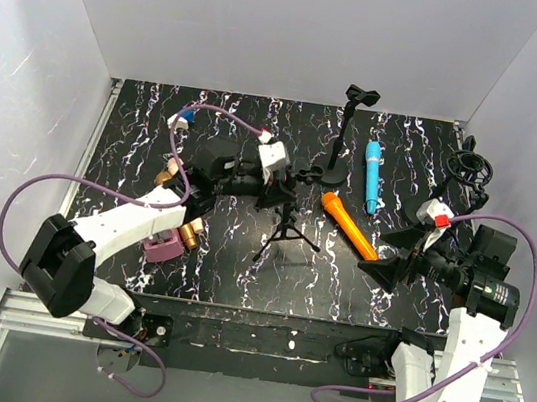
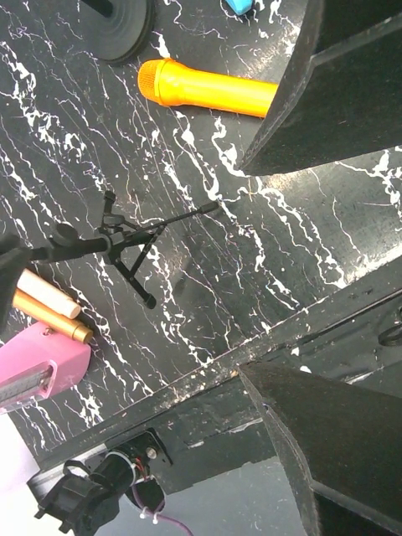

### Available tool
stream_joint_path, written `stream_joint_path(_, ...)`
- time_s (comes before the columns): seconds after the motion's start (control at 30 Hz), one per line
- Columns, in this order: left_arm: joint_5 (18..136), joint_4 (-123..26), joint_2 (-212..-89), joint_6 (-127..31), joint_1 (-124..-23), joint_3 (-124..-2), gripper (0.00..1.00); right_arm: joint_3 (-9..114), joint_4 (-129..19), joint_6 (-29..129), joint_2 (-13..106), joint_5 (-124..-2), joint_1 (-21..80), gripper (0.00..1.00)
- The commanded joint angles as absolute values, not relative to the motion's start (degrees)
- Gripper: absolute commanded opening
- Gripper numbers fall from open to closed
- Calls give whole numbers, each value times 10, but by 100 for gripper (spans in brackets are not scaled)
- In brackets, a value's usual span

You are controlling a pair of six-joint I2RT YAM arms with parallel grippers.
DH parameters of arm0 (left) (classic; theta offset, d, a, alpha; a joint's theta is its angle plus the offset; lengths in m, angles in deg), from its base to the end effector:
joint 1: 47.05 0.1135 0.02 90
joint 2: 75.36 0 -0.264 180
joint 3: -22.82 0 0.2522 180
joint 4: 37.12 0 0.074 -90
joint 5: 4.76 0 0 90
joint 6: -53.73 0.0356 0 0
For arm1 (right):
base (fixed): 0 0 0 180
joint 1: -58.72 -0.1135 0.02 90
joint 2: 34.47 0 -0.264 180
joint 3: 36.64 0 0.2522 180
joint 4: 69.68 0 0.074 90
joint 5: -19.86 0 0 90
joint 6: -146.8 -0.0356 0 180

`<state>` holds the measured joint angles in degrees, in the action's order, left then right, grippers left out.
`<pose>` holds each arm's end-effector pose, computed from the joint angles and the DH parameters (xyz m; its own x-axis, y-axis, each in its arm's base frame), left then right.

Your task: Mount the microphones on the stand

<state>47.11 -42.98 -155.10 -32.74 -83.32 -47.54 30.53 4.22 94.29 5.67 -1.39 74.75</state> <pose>0.2452 -0.2072 0.3054 -0.1533 0.1726 -0.9730 0.9569 0.2717 -0.1026 0.1074 0.0037 0.3349 -0.2447 -0.1592 -0.9564 -0.8334 0.5387 0.1236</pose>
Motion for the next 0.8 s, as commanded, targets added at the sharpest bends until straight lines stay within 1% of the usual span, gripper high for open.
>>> stream_joint_path(0.0,544,-424,-1511,-288,-858,-452,0,293,35,951,50,-18,744,98)
stream_joint_path(0.17,564,-419,-1502,-290,-870,-420,0,287,44,971,52,-40,743,98)
stream_joint_path(0.27,579,-419,-1494,-293,-874,-408,8,289,56,989,60,-49,741,98)
stream_joint_path(0.47,624,-410,-1454,-314,-875,-379,34,289,74,1020,72,-71,735,98)
stream_joint_path(0.57,639,-411,-1426,-326,-875,-368,45,288,78,1030,79,-84,730,98)
stream_joint_path(0.73,670,-463,-1372,-356,-875,-365,59,299,89,1040,90,-101,714,98)
stream_joint_path(0.77,677,-467,-1355,-375,-875,-359,64,301,89,1039,93,-105,709,98)
